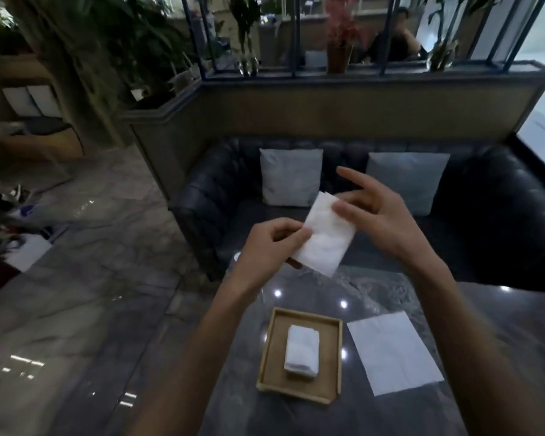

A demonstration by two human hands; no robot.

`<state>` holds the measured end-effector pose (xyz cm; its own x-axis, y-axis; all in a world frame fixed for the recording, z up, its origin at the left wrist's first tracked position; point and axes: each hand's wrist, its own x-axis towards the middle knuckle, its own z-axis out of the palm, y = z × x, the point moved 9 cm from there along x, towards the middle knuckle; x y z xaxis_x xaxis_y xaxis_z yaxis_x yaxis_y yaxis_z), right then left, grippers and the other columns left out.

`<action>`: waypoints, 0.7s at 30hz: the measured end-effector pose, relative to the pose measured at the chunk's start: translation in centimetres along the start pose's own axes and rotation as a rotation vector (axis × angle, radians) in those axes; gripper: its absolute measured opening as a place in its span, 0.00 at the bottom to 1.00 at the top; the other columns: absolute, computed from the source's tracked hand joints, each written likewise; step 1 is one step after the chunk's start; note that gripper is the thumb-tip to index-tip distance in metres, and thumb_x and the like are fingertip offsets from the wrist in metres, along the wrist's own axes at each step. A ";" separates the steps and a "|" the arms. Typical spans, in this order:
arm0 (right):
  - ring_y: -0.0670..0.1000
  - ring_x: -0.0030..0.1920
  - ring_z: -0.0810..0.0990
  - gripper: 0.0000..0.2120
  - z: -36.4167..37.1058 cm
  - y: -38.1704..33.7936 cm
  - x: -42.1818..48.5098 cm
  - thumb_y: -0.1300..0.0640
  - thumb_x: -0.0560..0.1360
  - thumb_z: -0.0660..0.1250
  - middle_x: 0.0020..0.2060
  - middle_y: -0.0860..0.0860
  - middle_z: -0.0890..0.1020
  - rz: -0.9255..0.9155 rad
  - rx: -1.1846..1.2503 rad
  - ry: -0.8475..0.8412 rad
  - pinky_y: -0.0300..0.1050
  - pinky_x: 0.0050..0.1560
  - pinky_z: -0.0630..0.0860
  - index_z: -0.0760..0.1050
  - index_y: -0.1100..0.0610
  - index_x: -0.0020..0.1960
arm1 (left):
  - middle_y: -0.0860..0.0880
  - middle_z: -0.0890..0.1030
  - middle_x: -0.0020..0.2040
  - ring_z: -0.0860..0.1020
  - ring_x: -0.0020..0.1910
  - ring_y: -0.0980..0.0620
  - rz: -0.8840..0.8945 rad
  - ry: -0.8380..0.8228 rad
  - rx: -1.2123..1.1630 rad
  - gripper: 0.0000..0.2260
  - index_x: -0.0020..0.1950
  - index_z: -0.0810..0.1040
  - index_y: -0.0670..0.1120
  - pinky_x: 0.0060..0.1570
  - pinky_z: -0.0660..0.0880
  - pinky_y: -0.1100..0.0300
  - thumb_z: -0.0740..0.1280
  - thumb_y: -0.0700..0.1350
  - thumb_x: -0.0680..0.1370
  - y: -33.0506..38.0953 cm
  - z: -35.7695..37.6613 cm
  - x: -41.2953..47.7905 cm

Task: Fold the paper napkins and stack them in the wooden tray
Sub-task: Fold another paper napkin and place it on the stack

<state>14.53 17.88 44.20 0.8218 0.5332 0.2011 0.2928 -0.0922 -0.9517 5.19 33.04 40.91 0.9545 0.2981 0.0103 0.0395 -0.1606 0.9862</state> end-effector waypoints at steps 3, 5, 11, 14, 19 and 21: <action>0.50 0.52 0.86 0.16 3.0 6.6 -2.2 0.58 0.79 0.68 0.52 0.51 0.86 0.264 0.285 0.022 0.41 0.47 0.83 0.76 0.53 0.66 | 0.46 0.84 0.45 0.82 0.42 0.54 -0.074 0.070 -0.109 0.05 0.52 0.83 0.40 0.39 0.82 0.59 0.69 0.40 0.79 -5.3 -0.9 0.0; 0.55 0.51 0.87 0.12 5.7 11.9 -4.6 0.62 0.78 0.68 0.51 0.54 0.87 0.424 0.397 0.051 0.42 0.45 0.83 0.79 0.58 0.61 | 0.48 0.84 0.44 0.83 0.42 0.56 -0.148 0.083 -0.123 0.03 0.49 0.82 0.43 0.41 0.82 0.59 0.69 0.38 0.79 -9.9 -1.0 -0.4; 0.54 0.49 0.86 0.11 10.7 26.1 -10.7 0.61 0.77 0.71 0.50 0.58 0.86 0.726 0.153 0.184 0.39 0.44 0.83 0.81 0.62 0.58 | 0.45 0.81 0.44 0.80 0.40 0.50 -0.610 -0.037 -0.038 0.03 0.48 0.76 0.44 0.38 0.81 0.57 0.69 0.37 0.79 -28.4 0.8 -3.1; 0.47 0.44 0.83 0.12 12.8 31.5 -12.6 0.62 0.77 0.71 0.50 0.57 0.85 0.824 -0.011 0.202 0.31 0.35 0.78 0.80 0.64 0.59 | 0.42 0.79 0.46 0.79 0.43 0.47 -0.727 -0.070 0.025 0.02 0.49 0.76 0.42 0.36 0.77 0.61 0.69 0.37 0.78 -35.3 1.8 -3.9; 0.48 0.43 0.83 0.14 13.7 38.6 -13.7 0.57 0.77 0.72 0.49 0.54 0.85 0.936 -0.196 0.273 0.41 0.46 0.81 0.80 0.60 0.61 | 0.45 0.81 0.47 0.82 0.49 0.44 -0.819 -0.098 0.152 0.06 0.42 0.76 0.48 0.50 0.81 0.51 0.70 0.41 0.78 -41.8 3.0 -3.1; 0.53 0.46 0.84 0.13 13.9 40.5 -13.6 0.57 0.77 0.71 0.47 0.54 0.84 0.961 -0.227 0.300 0.45 0.49 0.81 0.80 0.59 0.60 | 0.47 0.81 0.46 0.81 0.49 0.47 -0.816 -0.105 0.239 0.03 0.45 0.77 0.47 0.50 0.80 0.53 0.69 0.44 0.78 -43.2 3.3 -2.2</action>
<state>8.41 18.62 -0.31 0.8368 -0.0780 -0.5419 -0.4919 -0.5418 -0.6816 2.39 36.23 -2.22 0.6222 0.3198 -0.7145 0.7760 -0.1316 0.6169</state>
